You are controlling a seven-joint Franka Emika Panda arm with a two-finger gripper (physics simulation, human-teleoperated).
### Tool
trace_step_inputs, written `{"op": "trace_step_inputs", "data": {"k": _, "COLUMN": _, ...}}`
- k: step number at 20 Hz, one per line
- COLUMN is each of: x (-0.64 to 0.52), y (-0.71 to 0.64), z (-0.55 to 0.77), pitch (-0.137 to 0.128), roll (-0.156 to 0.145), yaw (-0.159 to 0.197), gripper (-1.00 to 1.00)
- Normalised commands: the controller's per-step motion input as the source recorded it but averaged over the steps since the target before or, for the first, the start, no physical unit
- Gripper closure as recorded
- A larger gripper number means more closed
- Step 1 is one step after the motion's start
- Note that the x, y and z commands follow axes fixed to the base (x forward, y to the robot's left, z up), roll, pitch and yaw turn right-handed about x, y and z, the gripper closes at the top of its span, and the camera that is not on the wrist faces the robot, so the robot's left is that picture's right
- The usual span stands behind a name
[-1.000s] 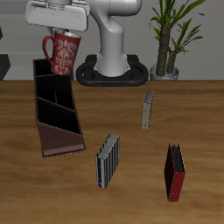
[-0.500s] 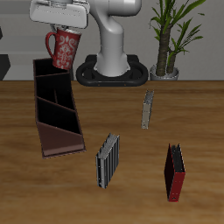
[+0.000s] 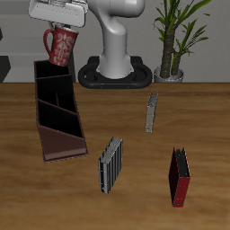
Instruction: Place the red mug into the right desk caddy's right compartment
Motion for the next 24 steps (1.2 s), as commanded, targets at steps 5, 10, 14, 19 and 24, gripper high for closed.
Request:
{"op": "trace_step_inputs", "data": {"k": 5, "x": -0.50, "y": -0.24, "z": -0.10, "pitch": -0.010, "roll": -0.049, "yaw": 0.012, "gripper": 1.00}}
{"op": "trace_step_inputs", "data": {"k": 10, "x": -0.32, "y": -0.20, "z": -0.12, "pitch": -0.005, "roll": -0.045, "yaw": 0.010, "gripper": 1.00}}
{"op": "trace_step_inputs", "data": {"k": 14, "x": -0.22, "y": -0.20, "z": -0.12, "pitch": 0.003, "roll": -0.054, "yaw": 0.003, "gripper": 1.00}}
{"op": "trace_step_inputs", "data": {"k": 19, "x": -0.04, "y": -0.10, "z": -0.19, "pitch": 0.018, "roll": -0.027, "yaw": 0.044, "gripper": 1.00}}
{"op": "trace_step_inputs", "data": {"k": 24, "x": 0.10, "y": 0.02, "z": -0.08, "pitch": 0.007, "roll": -0.017, "yaw": 0.045, "gripper": 1.00}}
